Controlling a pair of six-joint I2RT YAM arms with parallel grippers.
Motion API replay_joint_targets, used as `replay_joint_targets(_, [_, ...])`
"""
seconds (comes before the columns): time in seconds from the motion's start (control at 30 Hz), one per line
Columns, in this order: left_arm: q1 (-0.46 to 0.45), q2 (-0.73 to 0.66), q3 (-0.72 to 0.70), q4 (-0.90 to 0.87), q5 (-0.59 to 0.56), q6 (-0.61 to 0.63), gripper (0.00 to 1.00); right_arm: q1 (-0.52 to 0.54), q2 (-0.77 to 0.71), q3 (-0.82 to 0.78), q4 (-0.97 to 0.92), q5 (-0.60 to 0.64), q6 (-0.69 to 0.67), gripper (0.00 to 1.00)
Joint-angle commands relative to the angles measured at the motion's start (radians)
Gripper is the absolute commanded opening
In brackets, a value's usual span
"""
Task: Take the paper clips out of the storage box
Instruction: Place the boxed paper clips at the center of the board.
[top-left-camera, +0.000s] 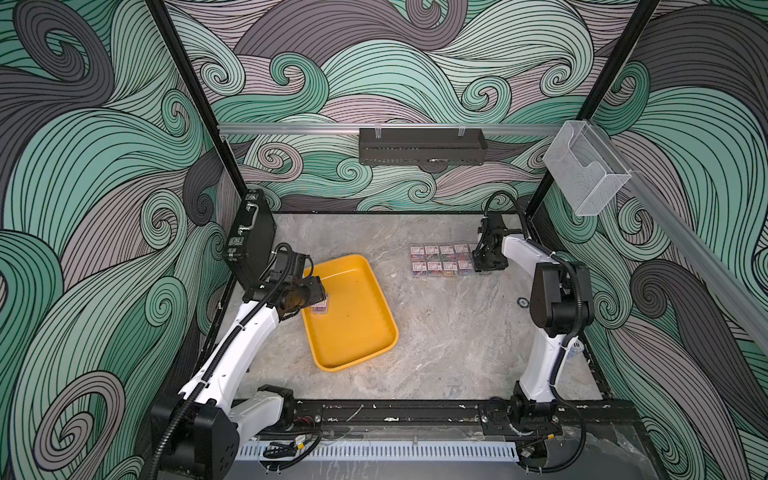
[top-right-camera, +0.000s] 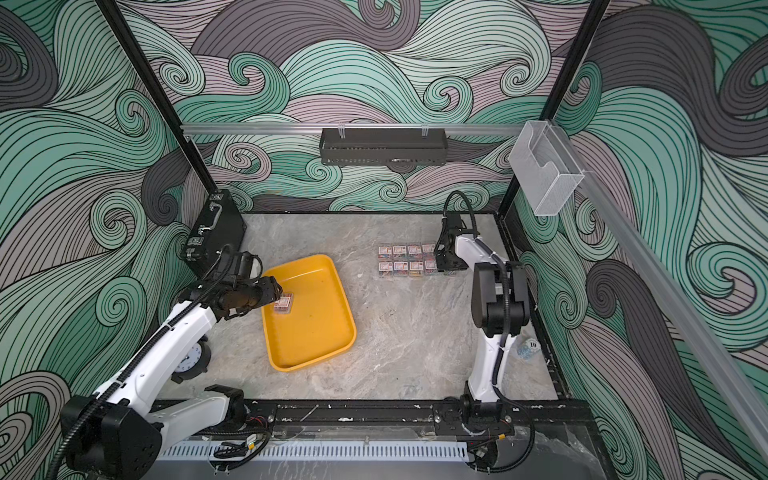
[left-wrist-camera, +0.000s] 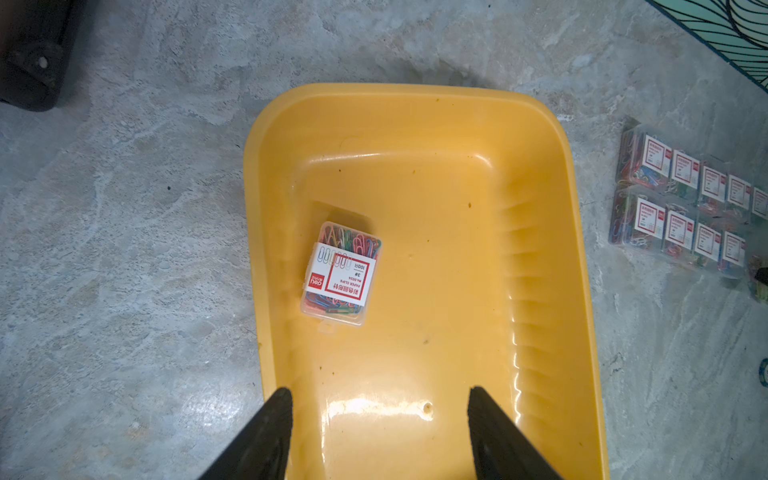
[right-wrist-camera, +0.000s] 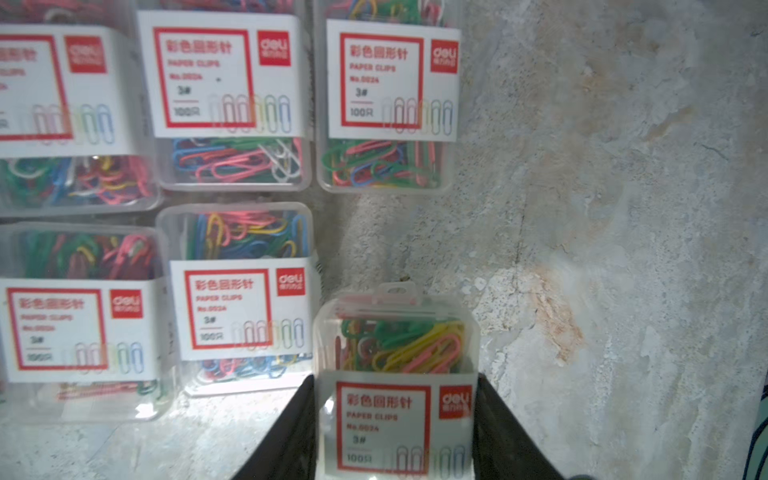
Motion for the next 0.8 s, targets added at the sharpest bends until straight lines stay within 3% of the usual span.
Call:
replay_joint_targets(0.0, [0.010, -0.010, 0.035, -0.033, 0.008, 0.020, 0.66, -0.018, 0.024, 0.042, -0.013, -0.036, -0.030, 0.46])
replay_joint_targets(0.77, [0.010, -0.007, 0.044, -0.044, 0.011, 0.025, 0.66, -0.055, 0.166, 0.190, -0.062, -0.126, -0.051, 0.46])
